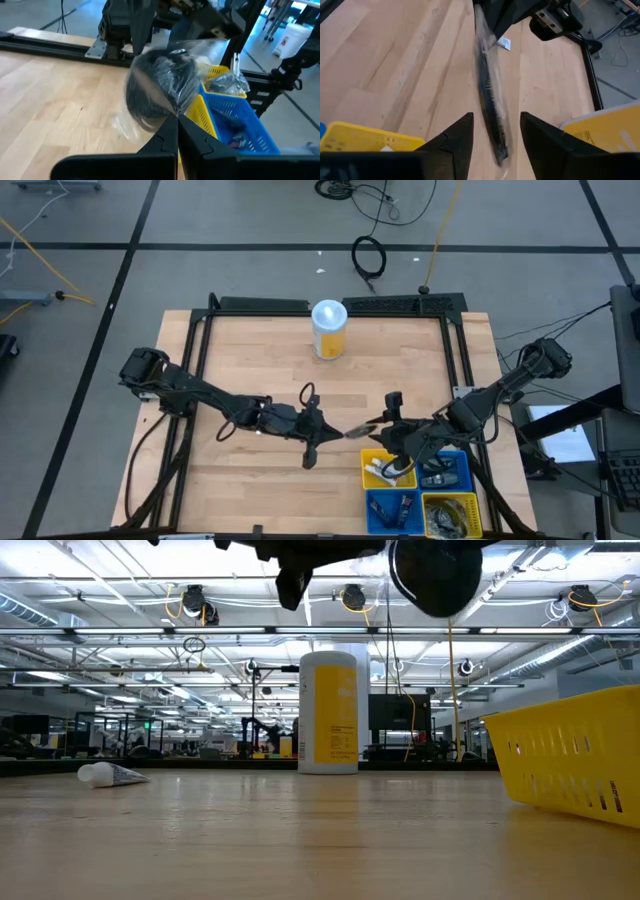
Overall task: Pick & Place Travel size toiletries
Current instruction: Put the hairbrush into the bottom yellow basket
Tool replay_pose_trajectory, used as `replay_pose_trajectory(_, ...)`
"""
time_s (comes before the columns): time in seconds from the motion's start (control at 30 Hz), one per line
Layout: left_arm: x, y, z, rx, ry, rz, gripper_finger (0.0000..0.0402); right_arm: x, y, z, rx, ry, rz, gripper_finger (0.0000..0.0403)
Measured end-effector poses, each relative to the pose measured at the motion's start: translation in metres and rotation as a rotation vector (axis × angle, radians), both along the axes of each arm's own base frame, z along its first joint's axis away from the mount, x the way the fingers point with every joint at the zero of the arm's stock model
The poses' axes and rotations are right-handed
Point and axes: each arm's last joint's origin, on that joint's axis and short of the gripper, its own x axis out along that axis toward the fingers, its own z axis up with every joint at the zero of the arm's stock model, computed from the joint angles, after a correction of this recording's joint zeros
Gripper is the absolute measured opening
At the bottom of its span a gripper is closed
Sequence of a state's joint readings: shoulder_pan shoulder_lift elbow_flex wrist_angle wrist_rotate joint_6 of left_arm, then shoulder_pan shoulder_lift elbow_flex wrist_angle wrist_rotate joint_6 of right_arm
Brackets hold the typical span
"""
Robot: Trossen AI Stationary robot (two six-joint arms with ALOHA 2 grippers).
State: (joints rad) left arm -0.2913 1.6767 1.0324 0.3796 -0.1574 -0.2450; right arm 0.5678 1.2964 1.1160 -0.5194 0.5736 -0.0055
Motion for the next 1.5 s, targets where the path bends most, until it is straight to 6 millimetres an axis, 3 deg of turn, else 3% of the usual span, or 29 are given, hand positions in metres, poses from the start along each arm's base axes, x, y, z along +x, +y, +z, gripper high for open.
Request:
replay_pose_trajectory(0.2,0.001,0.002,0.001,0.018,0.0,0.012,0.0,0.0,0.0,0.0,-0.007,-0.001,0.002,0.0118)
replay_pose_trajectory(0.5,0.002,0.006,0.001,0.026,0.001,0.037,0.0,0.0,0.0,0.0,-0.008,0.004,0.004,0.0014)
replay_pose_trajectory(0.77,0.003,0.009,0.001,0.071,-0.008,0.116,0.002,-0.001,0.0,-0.001,-0.009,0.006,-0.003,0.0008)
replay_pose_trajectory(1.1,0.002,0.009,0.002,0.123,-0.013,0.144,0.0097,-0.007,-0.003,-0.004,-0.011,0.057,-0.025,0.0002)
replay_pose_trajectory(1.27,0.001,0.01,0.003,0.123,-0.014,0.146,0.012,-0.026,-0.002,0.004,0.049,0.069,-0.033,0.0001)
replay_pose_trajectory(1.5,0.002,0.011,0.003,0.127,-0.014,0.148,0.0122,-0.065,0.009,0.014,0.19,0.089,-0.038,0.0001)
